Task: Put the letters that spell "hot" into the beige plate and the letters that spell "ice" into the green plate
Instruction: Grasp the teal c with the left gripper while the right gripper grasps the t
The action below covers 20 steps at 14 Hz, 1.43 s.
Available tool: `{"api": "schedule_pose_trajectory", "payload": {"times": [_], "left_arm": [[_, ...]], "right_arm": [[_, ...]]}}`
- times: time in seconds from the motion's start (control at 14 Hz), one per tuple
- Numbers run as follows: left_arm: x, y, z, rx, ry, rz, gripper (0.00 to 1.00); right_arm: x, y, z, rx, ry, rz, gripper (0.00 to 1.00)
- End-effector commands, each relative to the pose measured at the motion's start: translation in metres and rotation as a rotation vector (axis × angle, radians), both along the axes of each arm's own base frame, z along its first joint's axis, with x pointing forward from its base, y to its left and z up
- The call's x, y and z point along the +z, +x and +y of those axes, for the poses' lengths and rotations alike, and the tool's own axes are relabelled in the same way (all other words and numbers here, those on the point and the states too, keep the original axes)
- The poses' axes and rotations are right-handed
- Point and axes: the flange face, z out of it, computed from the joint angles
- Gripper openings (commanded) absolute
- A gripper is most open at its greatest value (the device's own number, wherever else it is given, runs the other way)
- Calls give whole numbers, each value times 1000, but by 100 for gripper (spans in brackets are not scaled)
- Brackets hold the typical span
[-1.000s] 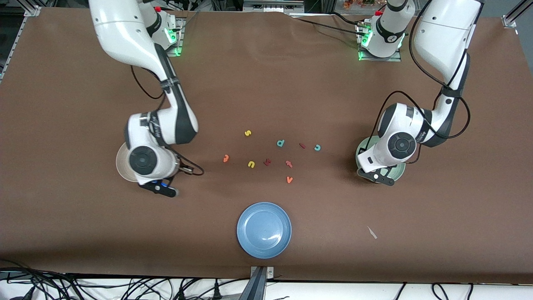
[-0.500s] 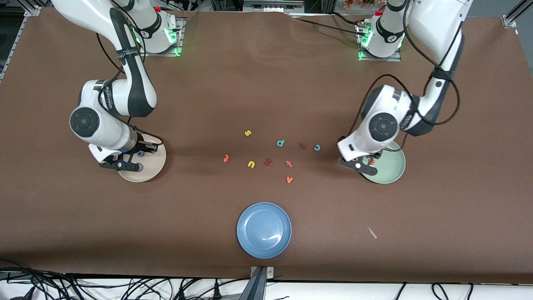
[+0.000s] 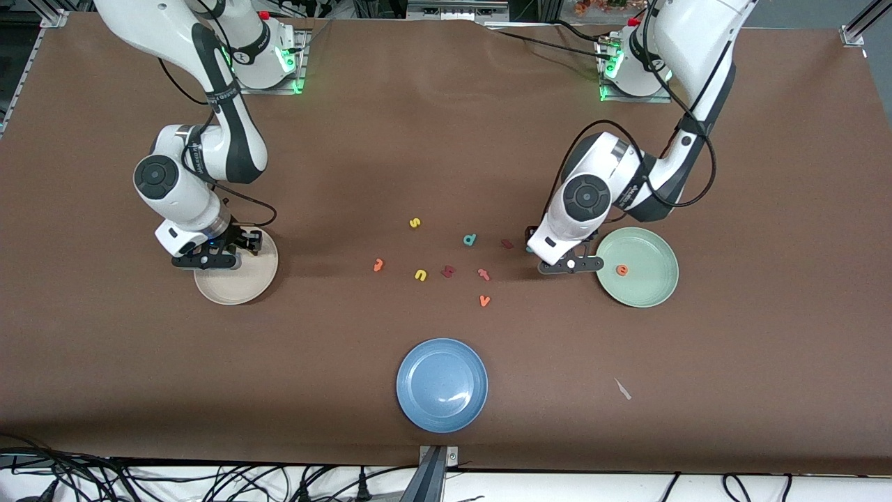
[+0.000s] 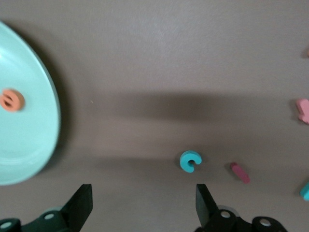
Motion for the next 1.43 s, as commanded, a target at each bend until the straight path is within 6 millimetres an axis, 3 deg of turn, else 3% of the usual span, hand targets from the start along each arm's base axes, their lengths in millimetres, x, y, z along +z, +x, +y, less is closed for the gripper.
{"api": "schedule_pose_trajectory", "payload": {"times": [0.0, 0.21, 0.43, 0.5, 0.64, 0.93, 1.21, 1.36], "left_arm": [[-15, 4, -31, 171, -22, 29, 81], [-14, 3, -40, 375, -69, 68, 68], [-24, 7, -36, 486, -85, 63, 65], [-36, 6, -39, 538, -86, 48, 64], [-44, 2, -38, 581, -74, 34, 61], [-51, 3, -26, 598, -79, -3, 60], [-53, -6, -17, 557, -29, -17, 61], [-56, -8, -17, 559, -23, -12, 60]], "right_arm": [[23, 15, 24, -152, 88, 47, 100], [34, 36, 94, -338, 126, 78, 100], [19, 44, 172, -427, 125, 71, 100], [7, 44, 212, -444, 112, 62, 100], [-8, 37, 241, -412, 90, 62, 100], [-26, 29, 285, -403, 72, 49, 100], [-45, 29, 289, -406, 53, 51, 99], [-54, 26, 291, -419, 45, 56, 94]]}}
